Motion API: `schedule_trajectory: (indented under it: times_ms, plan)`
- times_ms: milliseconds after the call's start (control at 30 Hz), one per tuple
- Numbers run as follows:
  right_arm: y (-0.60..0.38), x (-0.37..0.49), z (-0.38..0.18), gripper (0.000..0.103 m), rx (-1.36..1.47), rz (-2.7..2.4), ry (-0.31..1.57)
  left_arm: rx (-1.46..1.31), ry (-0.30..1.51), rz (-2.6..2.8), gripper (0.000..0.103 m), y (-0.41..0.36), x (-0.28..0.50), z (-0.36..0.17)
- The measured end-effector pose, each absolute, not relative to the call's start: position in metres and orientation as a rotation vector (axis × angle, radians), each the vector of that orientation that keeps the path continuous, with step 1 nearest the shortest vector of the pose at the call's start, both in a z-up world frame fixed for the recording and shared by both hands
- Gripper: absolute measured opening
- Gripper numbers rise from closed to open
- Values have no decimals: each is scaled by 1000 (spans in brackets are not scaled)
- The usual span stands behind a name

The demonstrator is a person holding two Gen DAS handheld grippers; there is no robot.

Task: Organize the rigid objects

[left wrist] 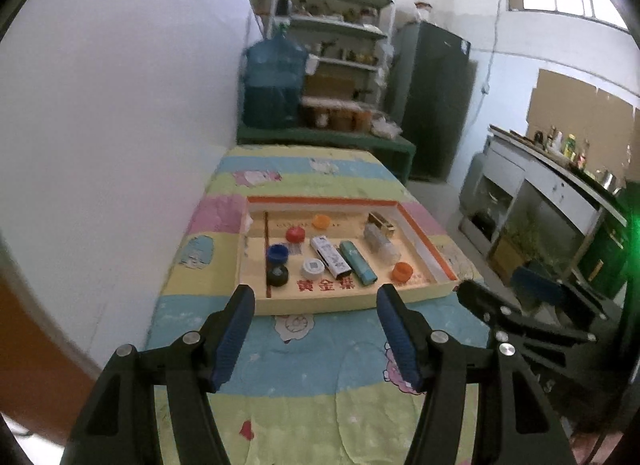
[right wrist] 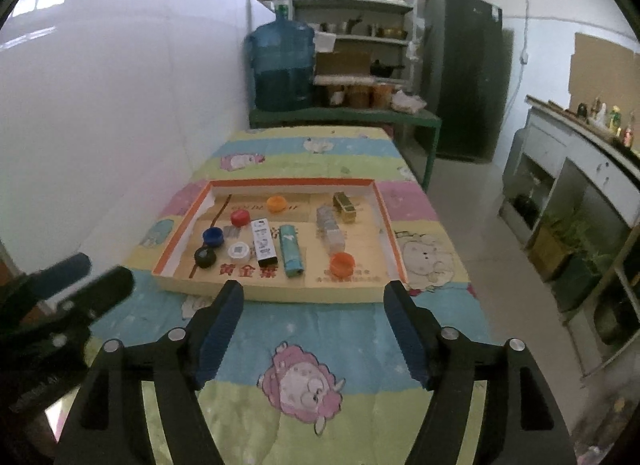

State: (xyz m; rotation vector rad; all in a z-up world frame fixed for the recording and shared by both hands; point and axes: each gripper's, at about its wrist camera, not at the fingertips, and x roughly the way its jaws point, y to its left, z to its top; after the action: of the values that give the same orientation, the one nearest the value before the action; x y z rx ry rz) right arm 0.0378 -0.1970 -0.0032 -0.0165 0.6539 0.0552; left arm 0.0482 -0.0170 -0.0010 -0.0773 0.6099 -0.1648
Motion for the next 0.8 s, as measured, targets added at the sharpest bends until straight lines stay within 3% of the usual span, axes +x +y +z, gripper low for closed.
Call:
schedule_trajectory:
  times_ms: [367,800]
  plan:
    - [-201,-20,18,75,-20,31,589,18,544,35,63,-28,-5,22]
    - [-193,-36,23,75,-48,43,573,6,543,11,63,-34,-15,27]
